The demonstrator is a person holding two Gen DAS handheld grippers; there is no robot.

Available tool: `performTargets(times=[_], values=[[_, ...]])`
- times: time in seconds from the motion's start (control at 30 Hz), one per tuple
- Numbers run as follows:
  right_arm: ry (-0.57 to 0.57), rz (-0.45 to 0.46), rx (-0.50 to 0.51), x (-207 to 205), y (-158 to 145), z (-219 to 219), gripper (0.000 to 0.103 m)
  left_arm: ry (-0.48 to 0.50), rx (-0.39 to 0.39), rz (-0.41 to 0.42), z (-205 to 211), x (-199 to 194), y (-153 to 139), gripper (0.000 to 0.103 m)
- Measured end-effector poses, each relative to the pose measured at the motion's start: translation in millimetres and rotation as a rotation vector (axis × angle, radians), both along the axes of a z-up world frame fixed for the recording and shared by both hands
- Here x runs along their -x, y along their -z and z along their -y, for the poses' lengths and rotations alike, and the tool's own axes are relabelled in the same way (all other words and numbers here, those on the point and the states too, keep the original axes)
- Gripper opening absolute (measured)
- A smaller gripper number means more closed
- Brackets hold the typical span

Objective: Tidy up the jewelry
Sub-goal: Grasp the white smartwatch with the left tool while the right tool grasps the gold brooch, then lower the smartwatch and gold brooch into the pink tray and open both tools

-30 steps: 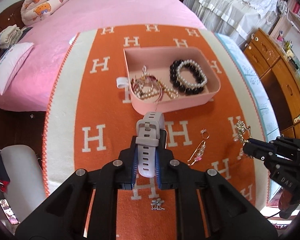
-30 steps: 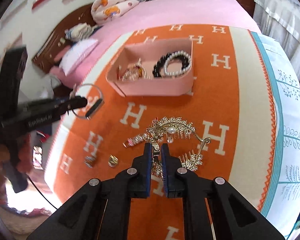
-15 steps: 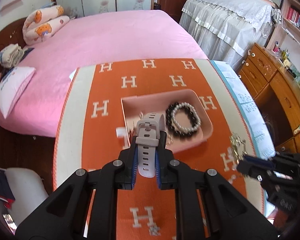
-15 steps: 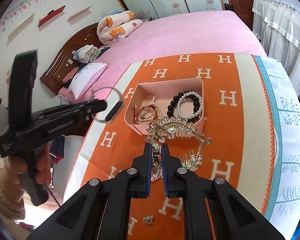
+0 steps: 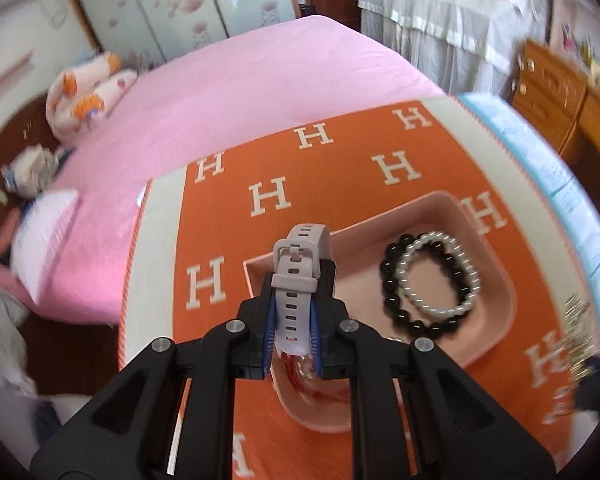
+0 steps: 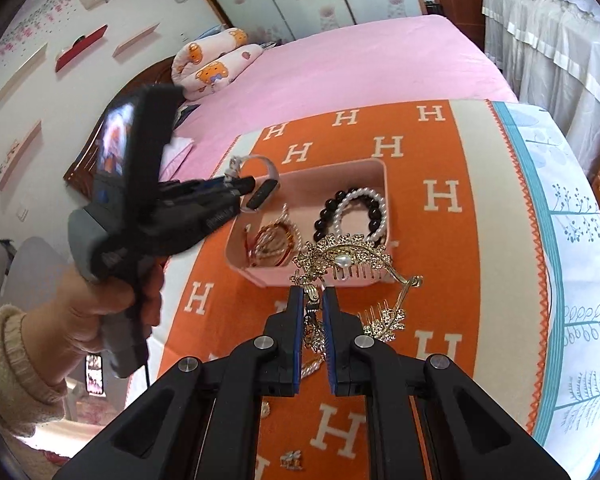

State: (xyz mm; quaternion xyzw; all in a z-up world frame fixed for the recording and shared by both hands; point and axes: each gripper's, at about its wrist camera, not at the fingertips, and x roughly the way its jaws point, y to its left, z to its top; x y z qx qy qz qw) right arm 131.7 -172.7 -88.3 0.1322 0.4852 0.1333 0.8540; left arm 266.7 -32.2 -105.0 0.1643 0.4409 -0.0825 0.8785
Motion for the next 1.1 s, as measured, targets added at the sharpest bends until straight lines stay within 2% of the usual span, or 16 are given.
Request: performTargets(times=[0.17, 0.33, 0.37, 0.43, 0.47, 0.5, 0.67, 0.8, 0.93, 1.1], values=[[0.023, 0.013, 0.004, -18.7, -3.6, 2.1, 0.009, 0.104, -0.118, 0.012, 23.4, 6.0, 28.7, 0.012], [0.028, 0.015, 0.013, -38.9, -1.5, -0.6, 0.009, 0.212, -0.076, -0.051, 28.6, 19.7, 42.1, 0.012], [0.027, 0.012, 0.014, -42.8, 0.2, -1.5, 0.009, 0.225, -0.059, -0.060, 26.9, 22.1, 42.4, 0.015], [0.026, 0.007, 0.014, -49.5, 2.2, -3.9, 0.009, 0.226, -0.043, -0.067, 25.9, 30.2, 41.2, 0.033], [0.025, 0.006, 0.015, -53.1, 3.5, -5.1, 0.009, 0.216, -0.029, -0.065, 21.3, 31.8, 40.0, 0.050], [0.024, 0.004, 0.016, -55.8, 3.7, -6.6, 0.009, 0.199, -0.008, -0.054, 15.1, 33.6, 37.0, 0.056], [0.013, -0.012, 0.013, -71.7, 12.4, -16.2, 0.009, 0.137, 0.117, -0.063, -17.6, 43.4, 18.4, 0.056], [0.004, -0.026, 0.016, -85.2, 20.4, -26.0, 0.009, 0.059, 0.155, -0.054, -44.9, 51.5, 6.5, 0.056], [-0.006, -0.029, 0.037, -99.5, 26.5, -38.9, 0.009, -0.047, 0.201, -0.092, -73.7, 53.7, 5.5, 0.056], [-0.079, 0.027, 0.067, -107.7, 13.9, -69.6, 0.009, -0.089, 0.208, -0.099, -87.9, 57.7, 5.6, 0.056]])
